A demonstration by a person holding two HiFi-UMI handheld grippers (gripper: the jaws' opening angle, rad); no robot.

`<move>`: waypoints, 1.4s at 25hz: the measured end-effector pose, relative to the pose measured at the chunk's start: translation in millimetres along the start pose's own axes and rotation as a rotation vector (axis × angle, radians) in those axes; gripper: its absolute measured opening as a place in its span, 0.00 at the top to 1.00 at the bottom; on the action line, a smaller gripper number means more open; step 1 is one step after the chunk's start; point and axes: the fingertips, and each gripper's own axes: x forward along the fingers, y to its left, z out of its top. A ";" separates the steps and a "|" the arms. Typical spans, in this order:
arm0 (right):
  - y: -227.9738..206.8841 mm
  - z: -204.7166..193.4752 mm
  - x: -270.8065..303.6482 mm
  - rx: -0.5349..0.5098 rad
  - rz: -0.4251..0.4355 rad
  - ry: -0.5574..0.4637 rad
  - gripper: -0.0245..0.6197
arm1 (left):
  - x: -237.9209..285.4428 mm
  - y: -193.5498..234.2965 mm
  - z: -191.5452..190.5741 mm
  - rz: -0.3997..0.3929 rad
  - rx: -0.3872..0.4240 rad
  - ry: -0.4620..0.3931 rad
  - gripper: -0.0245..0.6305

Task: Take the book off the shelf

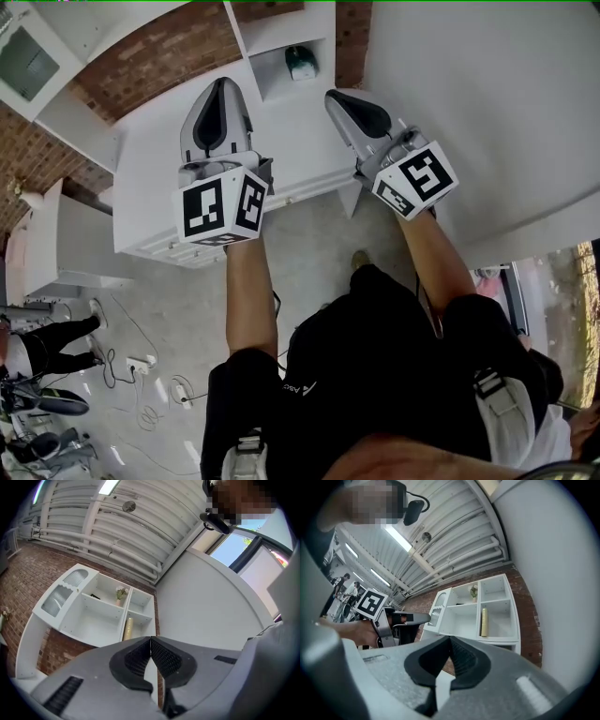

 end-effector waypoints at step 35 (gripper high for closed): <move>-320.8 -98.8 162.5 -0.039 0.190 -0.111 0.96 | 434.8 140.8 -108.2 0.417 0.251 0.180 0.60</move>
